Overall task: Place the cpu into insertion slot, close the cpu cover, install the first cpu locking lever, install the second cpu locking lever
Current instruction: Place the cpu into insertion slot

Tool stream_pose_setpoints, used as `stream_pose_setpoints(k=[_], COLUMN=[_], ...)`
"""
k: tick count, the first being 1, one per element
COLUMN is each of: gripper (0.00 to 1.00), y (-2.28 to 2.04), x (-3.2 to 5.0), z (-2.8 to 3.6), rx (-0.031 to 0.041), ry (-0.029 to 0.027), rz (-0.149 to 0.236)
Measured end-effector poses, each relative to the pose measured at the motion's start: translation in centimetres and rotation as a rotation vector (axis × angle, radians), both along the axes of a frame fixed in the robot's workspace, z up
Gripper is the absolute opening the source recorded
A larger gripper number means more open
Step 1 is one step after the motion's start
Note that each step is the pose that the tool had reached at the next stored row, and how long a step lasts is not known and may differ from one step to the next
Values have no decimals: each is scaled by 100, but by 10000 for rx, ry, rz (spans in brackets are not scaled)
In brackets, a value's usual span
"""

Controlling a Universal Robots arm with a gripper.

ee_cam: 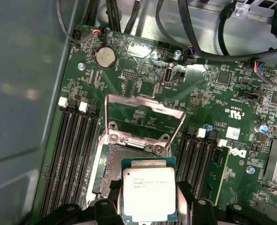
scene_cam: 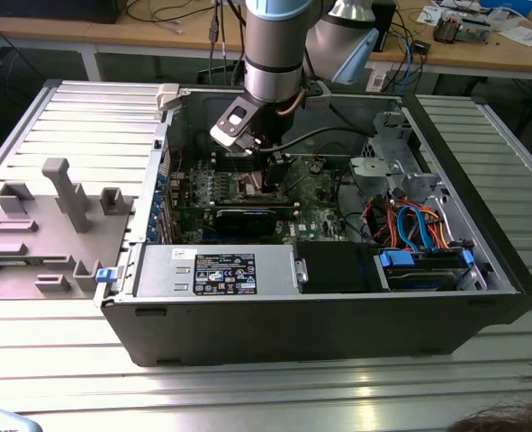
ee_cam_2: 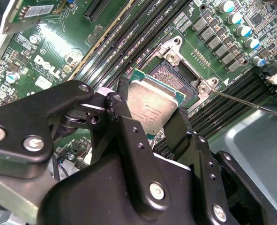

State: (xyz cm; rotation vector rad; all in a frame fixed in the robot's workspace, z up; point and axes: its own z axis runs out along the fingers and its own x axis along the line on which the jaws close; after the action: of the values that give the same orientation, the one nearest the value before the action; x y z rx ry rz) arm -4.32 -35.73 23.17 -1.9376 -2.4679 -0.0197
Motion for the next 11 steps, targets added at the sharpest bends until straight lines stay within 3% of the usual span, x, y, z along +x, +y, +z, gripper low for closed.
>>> stream_pose_setpoints(k=[11], gripper=[55], y=[0], x=[0], z=[-6], rx=[0], ry=[0], rz=[-90])
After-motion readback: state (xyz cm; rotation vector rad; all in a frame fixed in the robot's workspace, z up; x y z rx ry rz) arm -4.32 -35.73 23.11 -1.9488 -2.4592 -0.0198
